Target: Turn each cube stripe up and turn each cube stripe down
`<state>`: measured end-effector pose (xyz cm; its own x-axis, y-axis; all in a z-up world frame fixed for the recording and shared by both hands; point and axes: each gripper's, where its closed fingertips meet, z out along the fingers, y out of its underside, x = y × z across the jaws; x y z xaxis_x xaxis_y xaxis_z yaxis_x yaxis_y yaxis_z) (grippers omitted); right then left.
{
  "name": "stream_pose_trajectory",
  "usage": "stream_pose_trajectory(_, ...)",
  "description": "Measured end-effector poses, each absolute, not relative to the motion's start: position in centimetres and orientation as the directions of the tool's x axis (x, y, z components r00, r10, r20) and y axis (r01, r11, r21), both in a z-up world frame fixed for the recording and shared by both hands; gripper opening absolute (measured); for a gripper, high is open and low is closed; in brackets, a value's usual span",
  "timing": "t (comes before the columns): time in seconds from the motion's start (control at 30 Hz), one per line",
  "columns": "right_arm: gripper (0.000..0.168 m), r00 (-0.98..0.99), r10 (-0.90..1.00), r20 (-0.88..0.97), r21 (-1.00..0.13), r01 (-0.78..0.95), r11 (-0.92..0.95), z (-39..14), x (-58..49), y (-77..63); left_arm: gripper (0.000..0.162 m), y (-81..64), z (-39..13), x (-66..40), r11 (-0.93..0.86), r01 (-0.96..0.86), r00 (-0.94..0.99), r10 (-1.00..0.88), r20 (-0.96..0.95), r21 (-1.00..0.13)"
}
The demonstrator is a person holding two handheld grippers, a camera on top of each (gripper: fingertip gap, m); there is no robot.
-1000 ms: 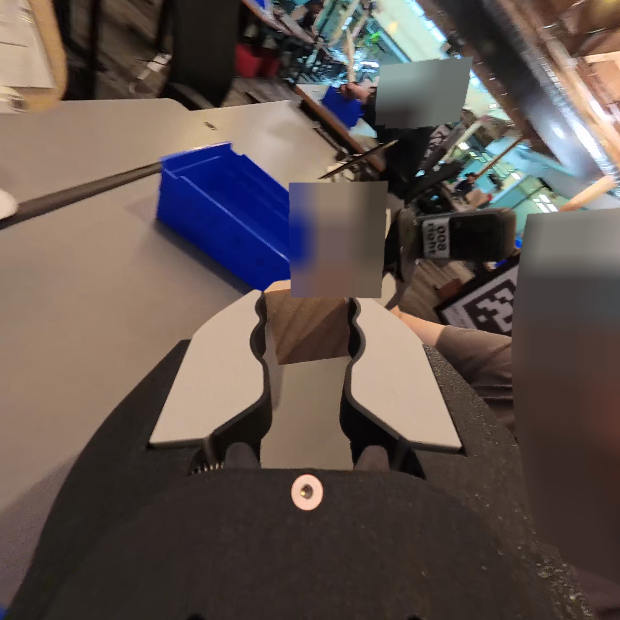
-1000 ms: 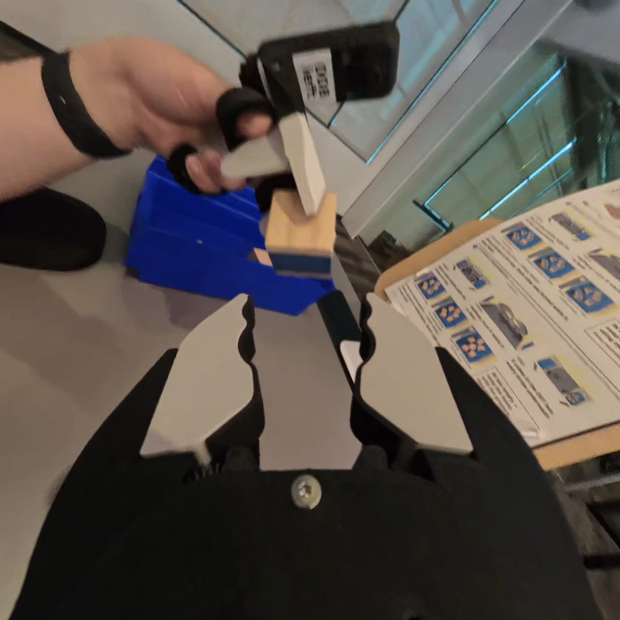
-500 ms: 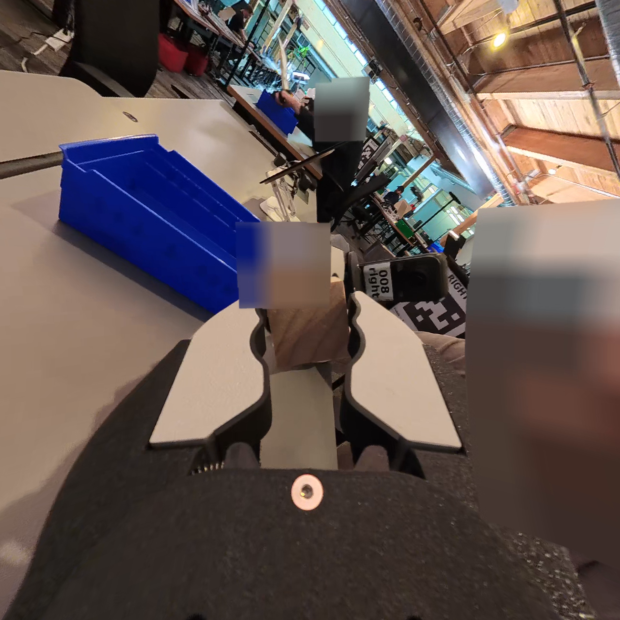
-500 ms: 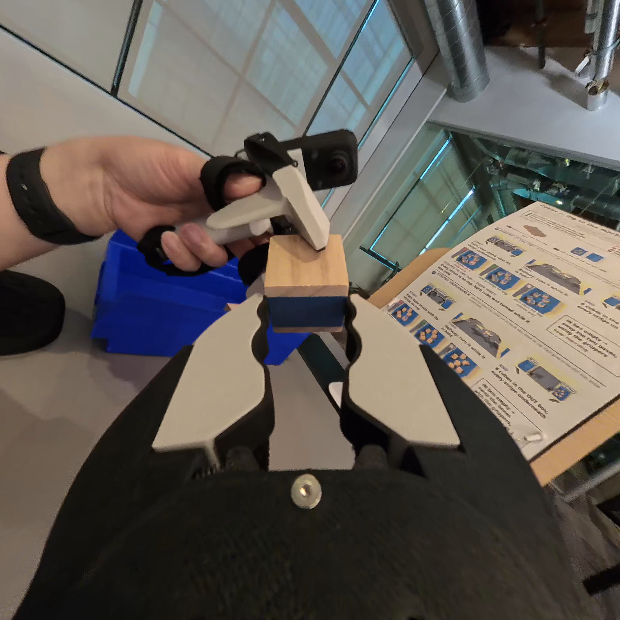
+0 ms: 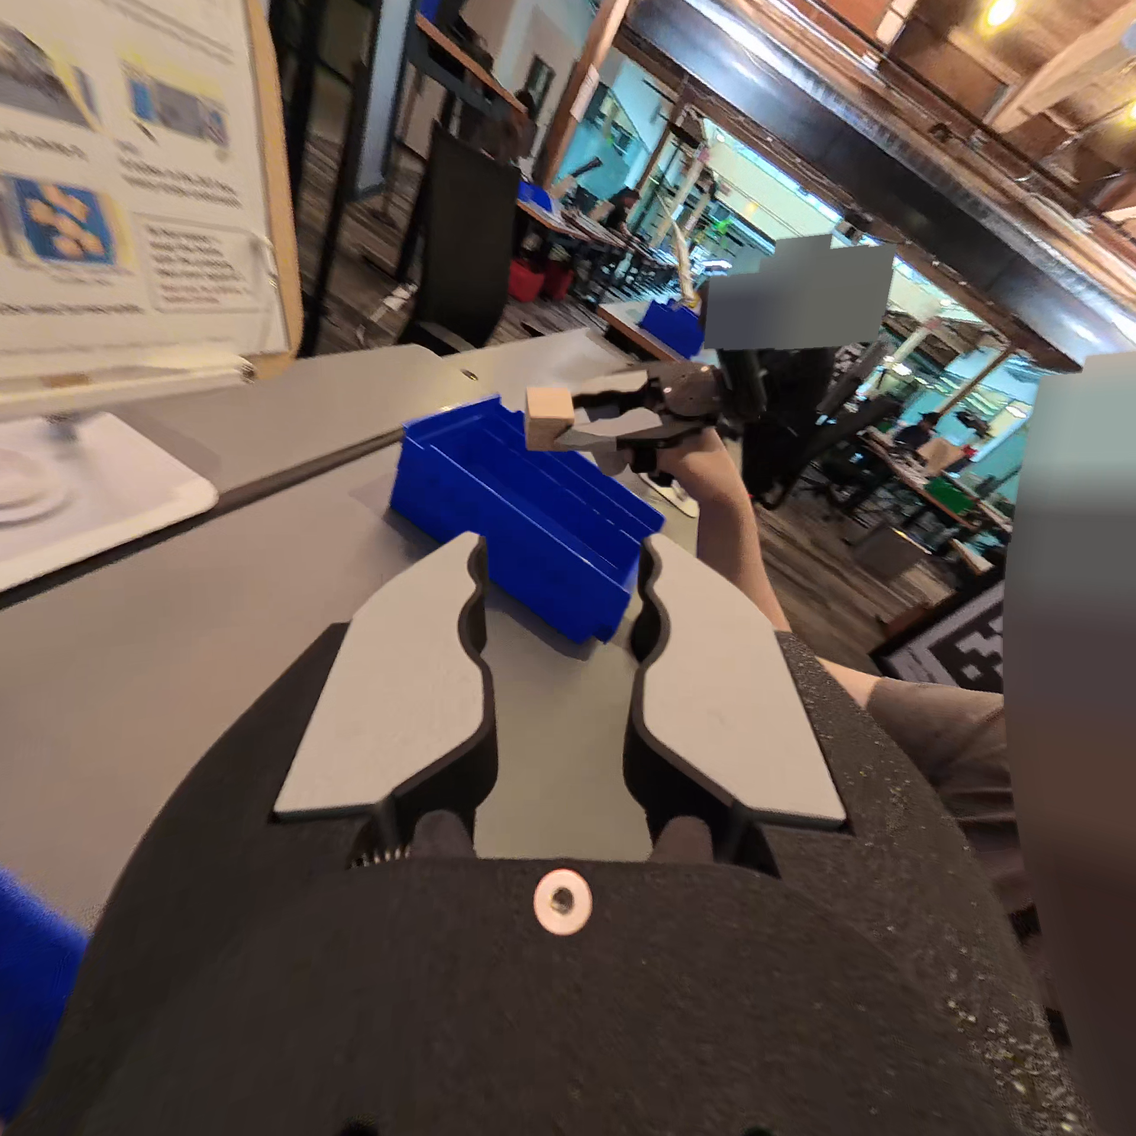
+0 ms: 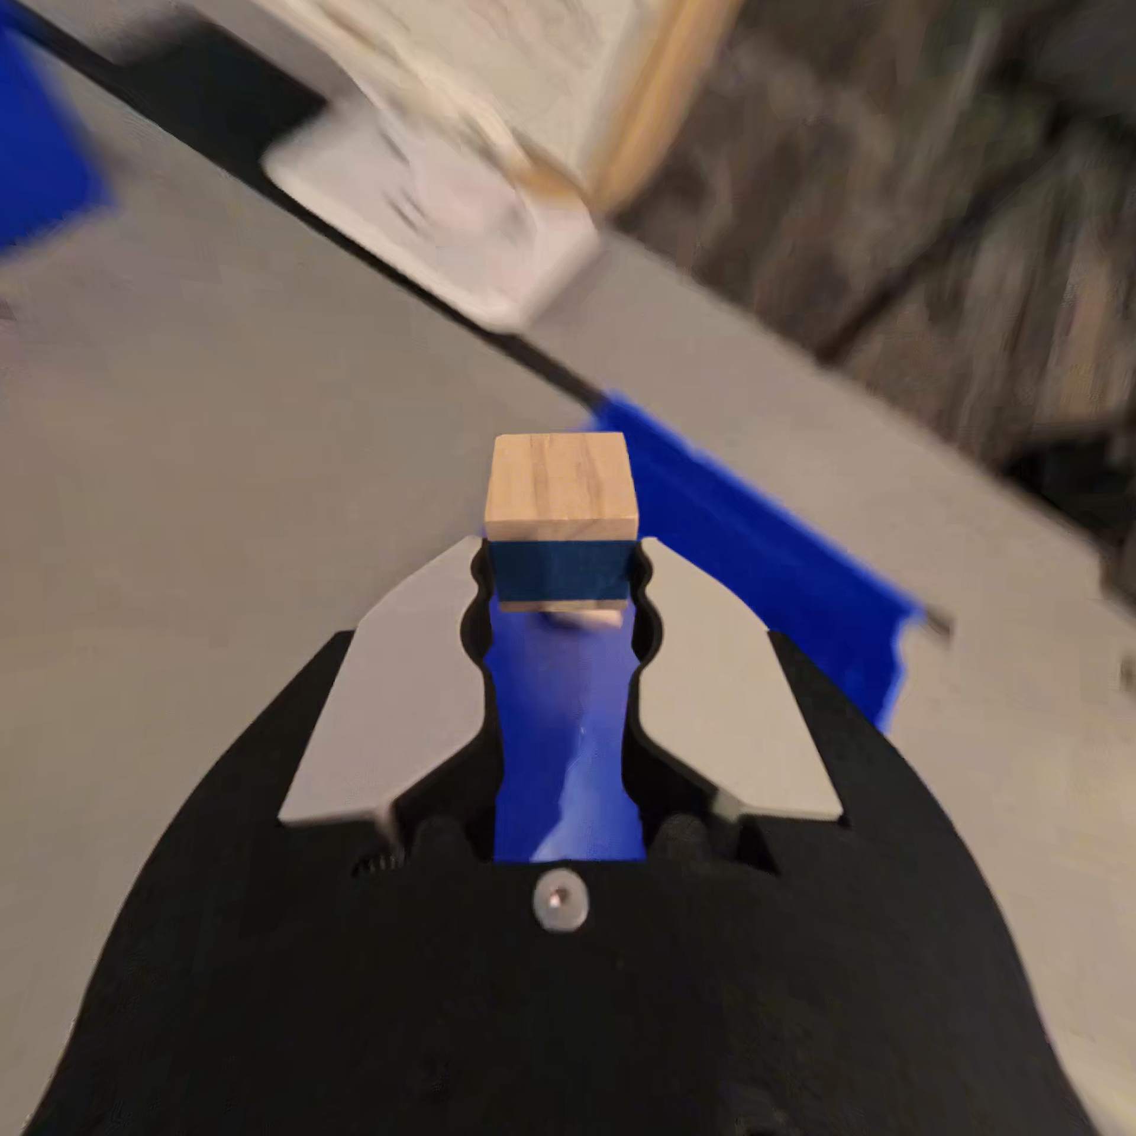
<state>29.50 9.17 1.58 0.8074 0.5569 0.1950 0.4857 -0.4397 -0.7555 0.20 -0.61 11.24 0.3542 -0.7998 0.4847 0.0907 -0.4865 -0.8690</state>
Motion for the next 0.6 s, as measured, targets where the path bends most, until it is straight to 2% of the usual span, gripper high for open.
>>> stream_pose_trajectory(0.1,0.045,0.911,0.410,0.053,-0.558,0.367,-0.744,-5.2,35.8,10.3,0.043,-0.1,11.1,-1.3,-0.446,0.057,0.457,-0.784,0.420,-0.893)
stream_pose_trajectory(0.2,0.045,0.937,0.349,-0.007,-0.404,0.317,-0.858,-9.8,37.5,10.6,0.041,0.1,10.6,-2.0,-0.446,0.012,0.522,-0.760,0.386,-0.895)
stream_pose_trajectory(0.43,0.046,0.958,0.284,0.031,-0.333,0.278,-0.901,-12.8,38.7,12.2,0.038,-0.1,10.1,-1.9,-0.464,-0.029,0.538,-0.754,0.377,-0.885)
stream_pose_trajectory(0.6,0.046,0.963,0.269,0.000,-0.392,0.247,-0.886,-13.5,38.1,13.7,0.037,0.2,9.8,-2.1,-0.478,-0.027,0.552,-0.739,0.386,-0.878)
